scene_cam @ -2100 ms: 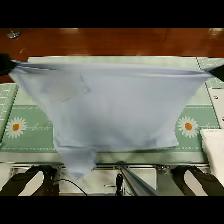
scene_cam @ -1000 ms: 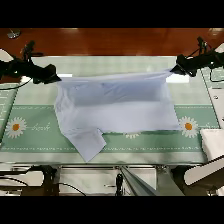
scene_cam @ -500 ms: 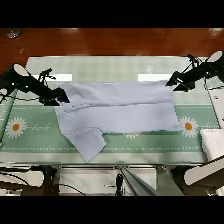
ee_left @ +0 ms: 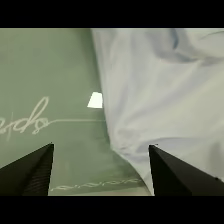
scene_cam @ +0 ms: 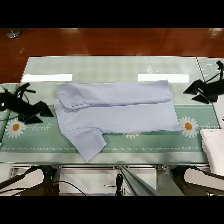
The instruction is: Fold the shirts.
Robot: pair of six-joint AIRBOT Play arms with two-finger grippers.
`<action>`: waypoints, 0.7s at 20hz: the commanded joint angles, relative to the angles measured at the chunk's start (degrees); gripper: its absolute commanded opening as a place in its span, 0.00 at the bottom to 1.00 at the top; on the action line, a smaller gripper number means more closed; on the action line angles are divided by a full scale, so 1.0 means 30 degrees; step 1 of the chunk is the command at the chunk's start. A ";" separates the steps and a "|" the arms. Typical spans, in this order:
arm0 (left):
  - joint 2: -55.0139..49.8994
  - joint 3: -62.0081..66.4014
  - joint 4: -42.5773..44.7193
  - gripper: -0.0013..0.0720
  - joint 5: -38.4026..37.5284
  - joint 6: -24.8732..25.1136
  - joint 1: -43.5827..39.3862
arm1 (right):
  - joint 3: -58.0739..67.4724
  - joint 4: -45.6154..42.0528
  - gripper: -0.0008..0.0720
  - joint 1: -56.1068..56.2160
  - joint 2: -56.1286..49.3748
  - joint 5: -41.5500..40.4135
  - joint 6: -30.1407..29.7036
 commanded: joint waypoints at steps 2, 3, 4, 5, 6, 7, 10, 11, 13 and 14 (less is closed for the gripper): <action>0.4335 -0.6681 -0.4561 0.98 0.1158 0.1297 0.3053 | -0.7978 0.6091 0.88 -0.0532 0.4685 -0.4342 -0.2739; 0.4860 -0.7570 -0.5508 0.98 0.1435 0.1734 0.3082 | -0.8808 0.6936 0.88 -0.0532 0.5151 -0.4357 -0.3300; 0.5311 -0.8327 -0.6390 0.98 0.1887 0.2149 0.2922 | -0.9420 0.7395 0.87 -0.0532 0.5537 -0.4306 -0.3541; 0.5544 -0.8845 -0.6965 0.98 0.2295 0.2317 0.2718 | -0.9777 0.7519 0.87 -0.0532 0.5836 -0.4277 -0.3570; 0.5588 -0.9202 -0.7053 0.98 0.2404 0.2302 0.2404 | -0.9908 0.7504 0.87 -0.0532 0.6047 -0.4160 -0.3570; 0.5508 -0.9537 -0.6768 0.98 0.2361 0.2288 0.1974 | -0.9901 0.7679 0.88 -0.0532 0.6076 -0.3847 -0.3752; 0.5377 -1.0484 -0.7621 0.98 0.2871 0.2076 0.0532 | -0.9901 0.7781 0.87 -0.0532 0.6069 -0.3300 -0.4218; 0.5377 -1.0652 -0.7978 0.98 0.3213 0.2076 -0.0109 | -0.9901 0.7803 0.87 -0.0532 0.6069 -0.3300 -0.4218; 0.5370 -1.0826 -0.8182 0.98 0.4313 0.1836 -0.1727 | -0.9901 0.7847 0.87 -0.0532 0.6069 -0.3308 -0.4189; 0.5377 -1.0907 -0.8524 0.98 0.5027 0.1727 -0.2659 | -0.9901 0.7985 0.87 -0.0532 0.6069 -0.3293 -0.4189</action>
